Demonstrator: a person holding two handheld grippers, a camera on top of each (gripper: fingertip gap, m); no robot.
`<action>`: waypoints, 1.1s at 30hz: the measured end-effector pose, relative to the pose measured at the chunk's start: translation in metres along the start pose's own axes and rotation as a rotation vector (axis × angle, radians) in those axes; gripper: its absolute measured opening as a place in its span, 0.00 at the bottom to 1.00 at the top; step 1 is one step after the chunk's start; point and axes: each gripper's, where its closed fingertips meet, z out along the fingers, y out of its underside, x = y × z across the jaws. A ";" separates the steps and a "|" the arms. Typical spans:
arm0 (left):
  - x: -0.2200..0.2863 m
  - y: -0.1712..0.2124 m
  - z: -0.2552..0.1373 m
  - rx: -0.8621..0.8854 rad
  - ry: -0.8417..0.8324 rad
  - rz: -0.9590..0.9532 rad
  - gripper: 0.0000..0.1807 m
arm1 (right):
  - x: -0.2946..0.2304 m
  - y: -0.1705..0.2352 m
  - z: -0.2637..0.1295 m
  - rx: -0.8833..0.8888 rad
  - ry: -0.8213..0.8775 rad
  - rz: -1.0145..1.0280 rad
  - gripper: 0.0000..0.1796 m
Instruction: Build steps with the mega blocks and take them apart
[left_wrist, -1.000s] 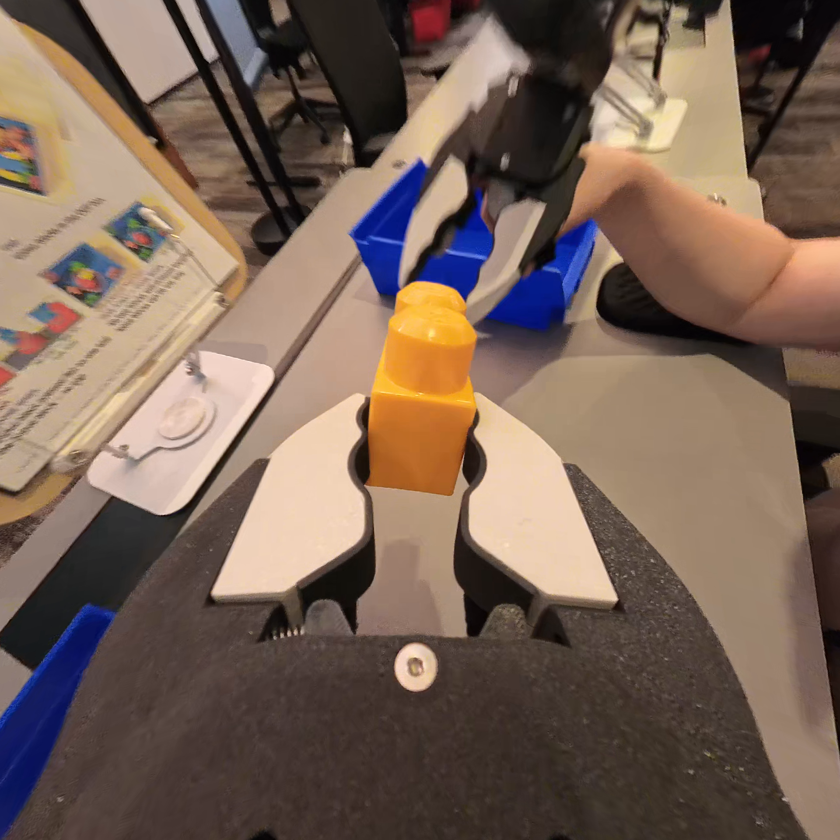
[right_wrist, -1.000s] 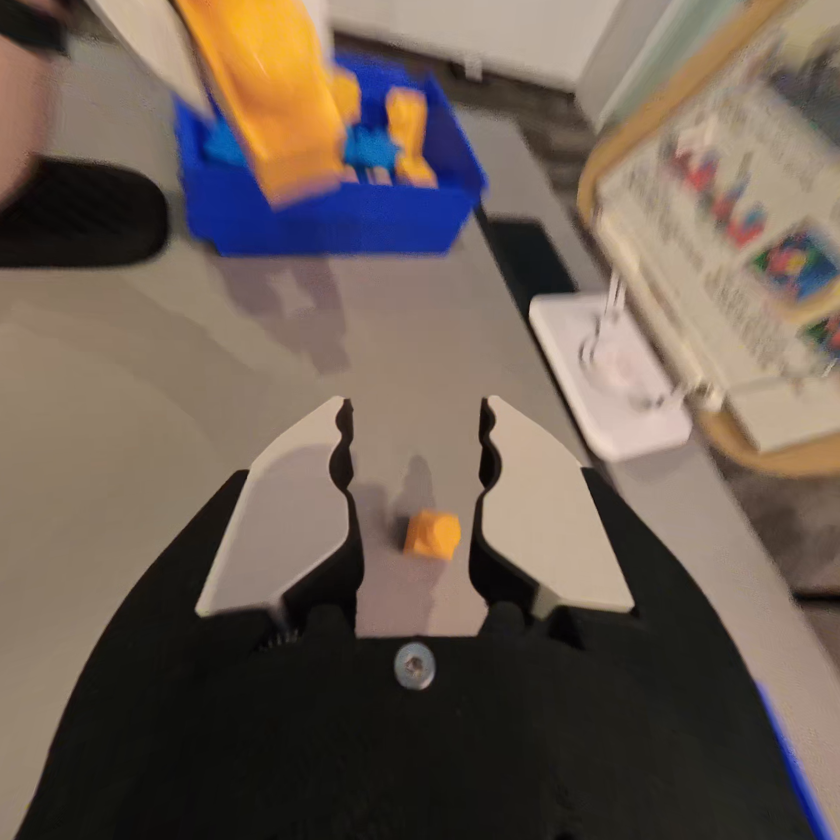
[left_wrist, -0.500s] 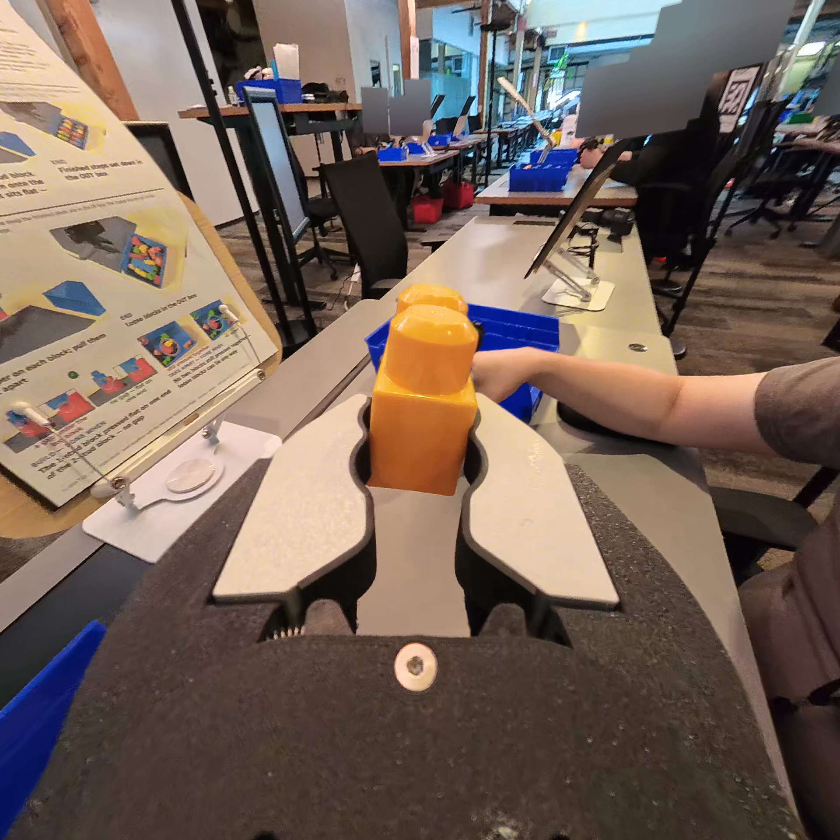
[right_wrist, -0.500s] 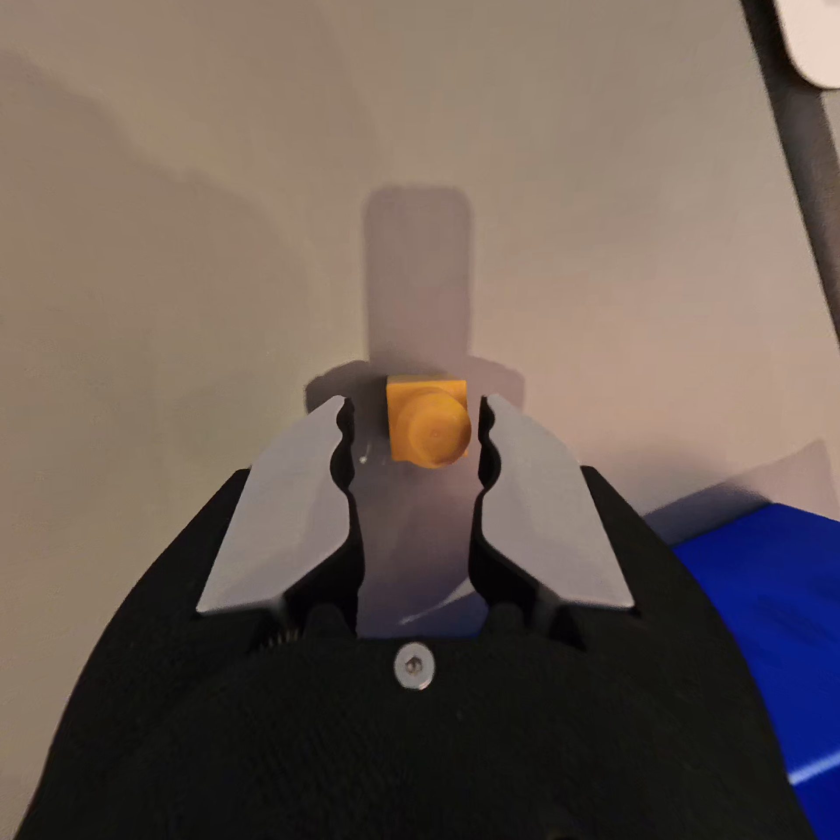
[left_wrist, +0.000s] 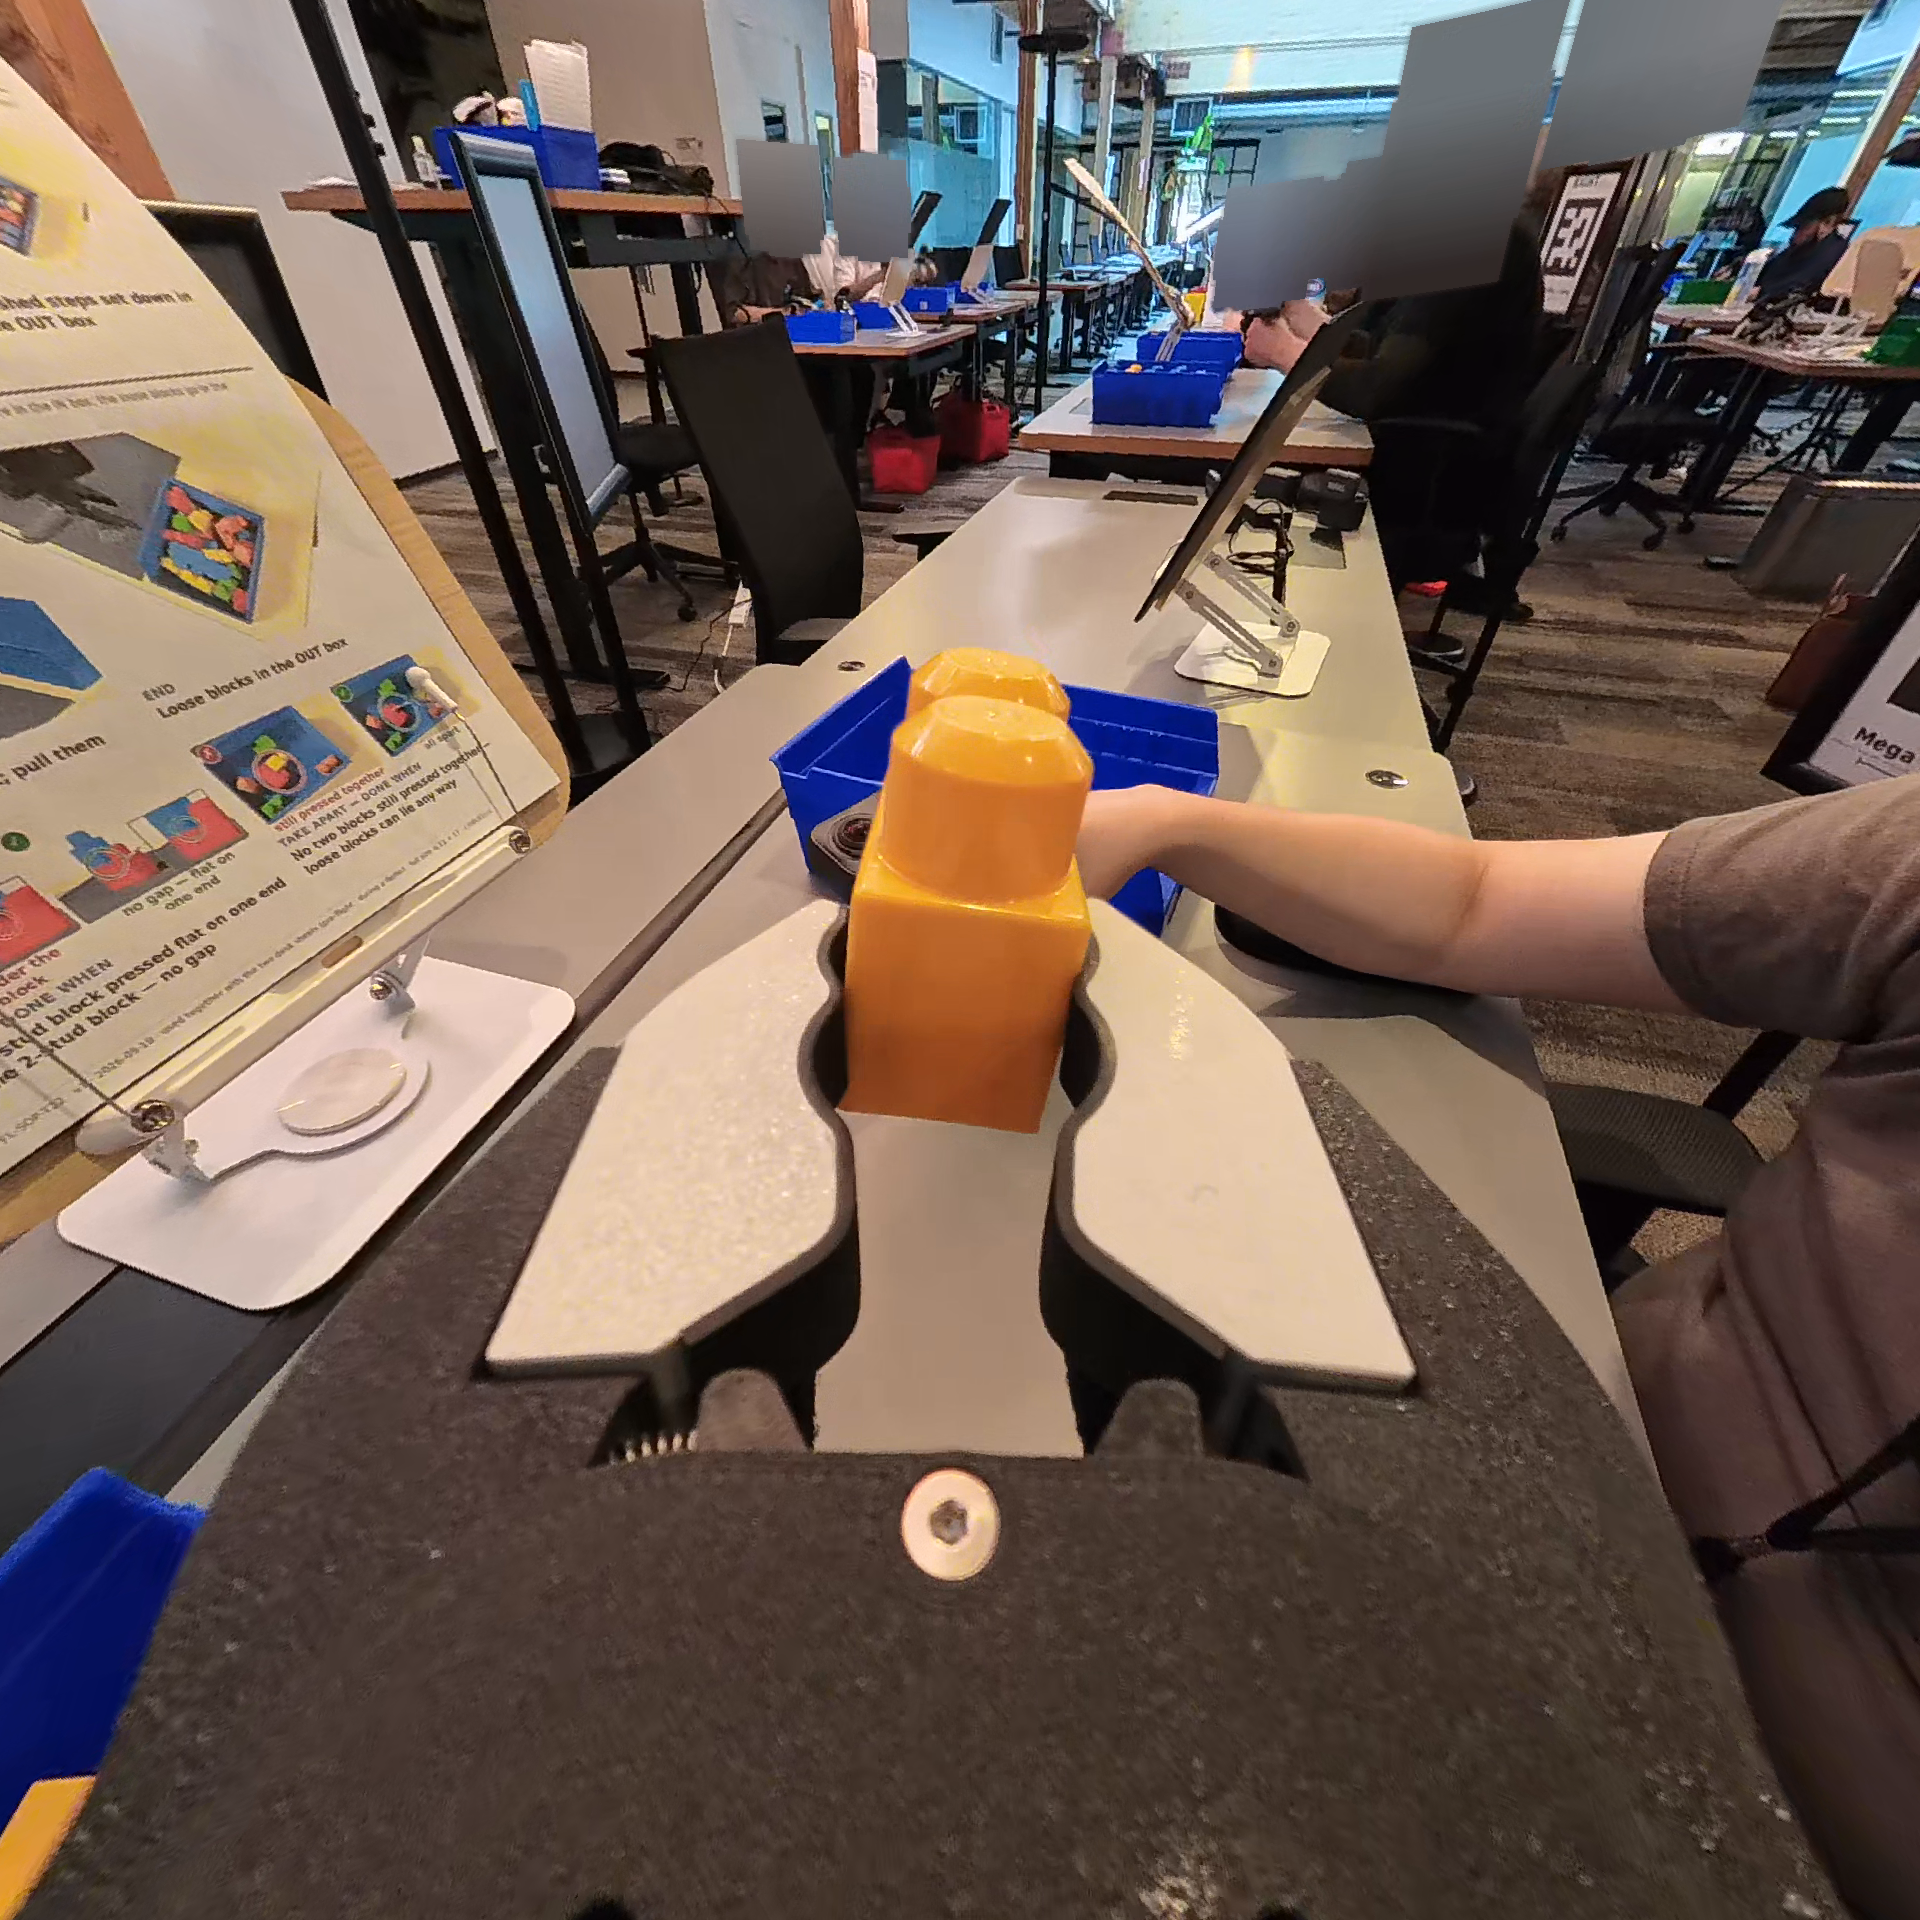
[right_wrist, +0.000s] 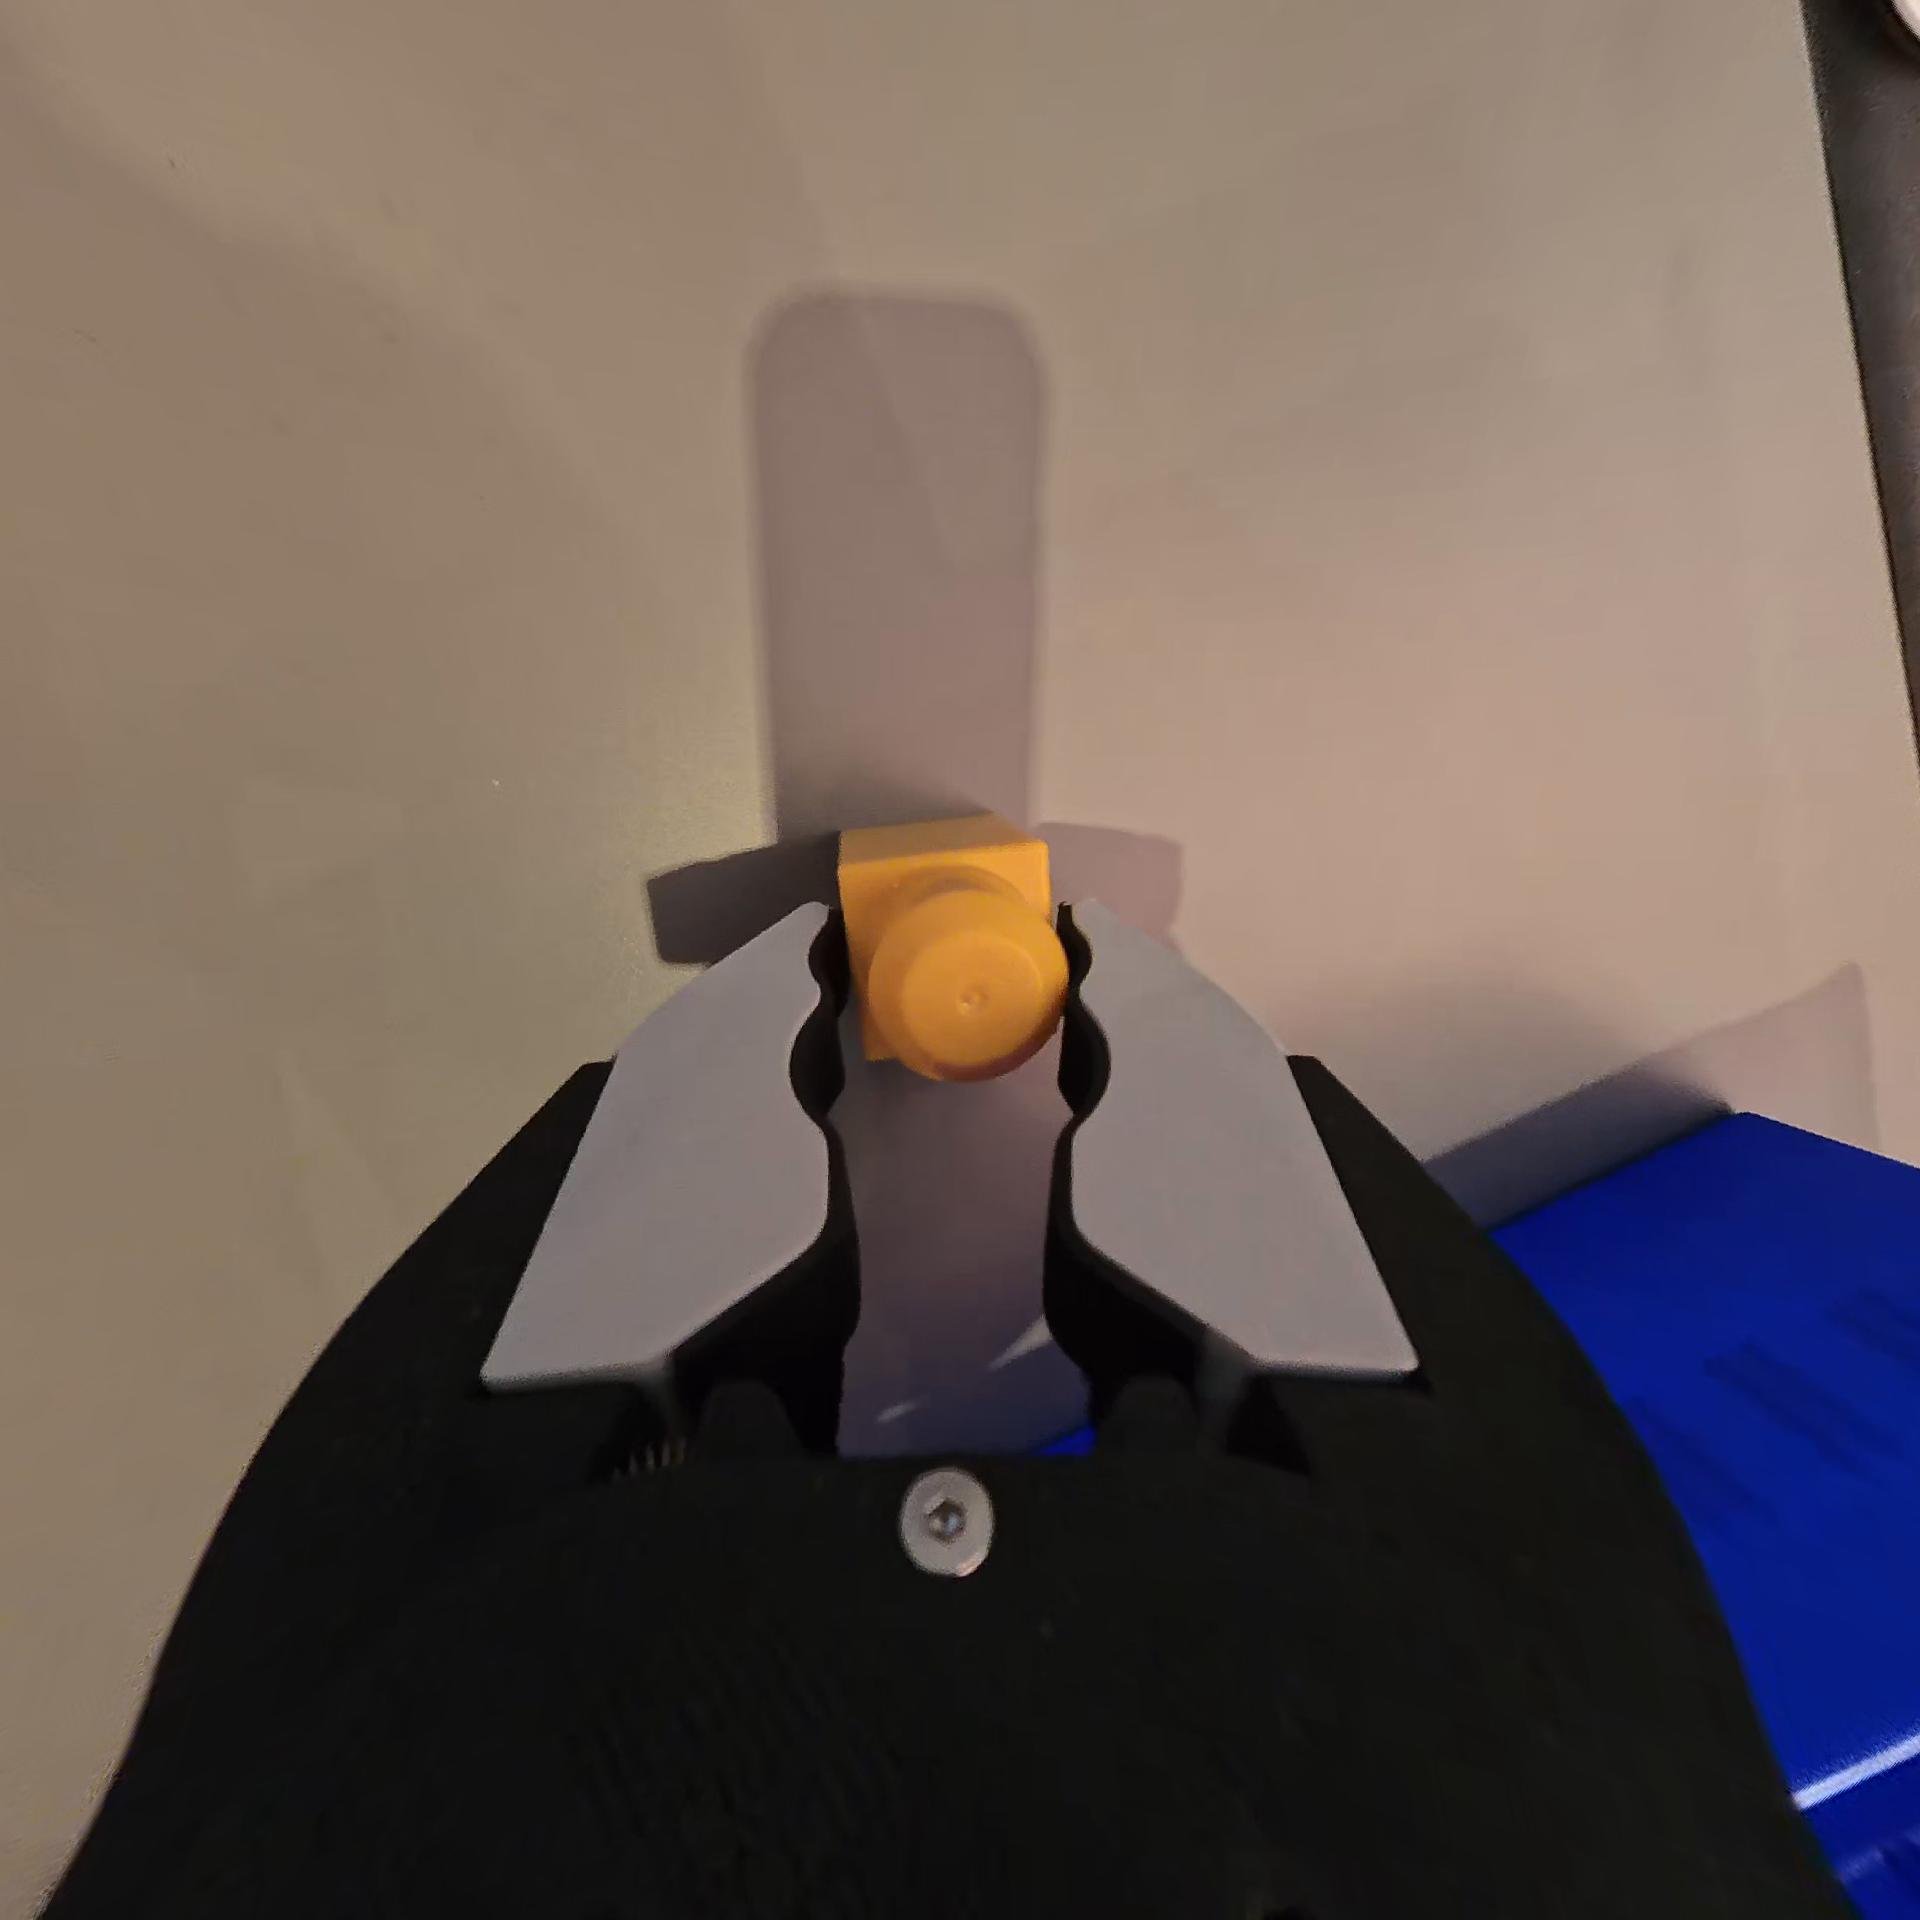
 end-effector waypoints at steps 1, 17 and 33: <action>0.000 0.001 0.001 -0.005 0.000 0.000 0.21 | 0.000 0.000 0.000 -0.001 0.002 -0.004 0.22; 0.012 0.053 0.078 -0.118 0.223 -0.132 0.21 | -0.035 -0.061 -0.208 0.835 -0.289 -0.008 0.21; 0.060 0.112 0.136 -0.351 0.462 -0.282 0.20 | -0.096 -0.050 -0.187 0.621 -0.600 -0.096 0.21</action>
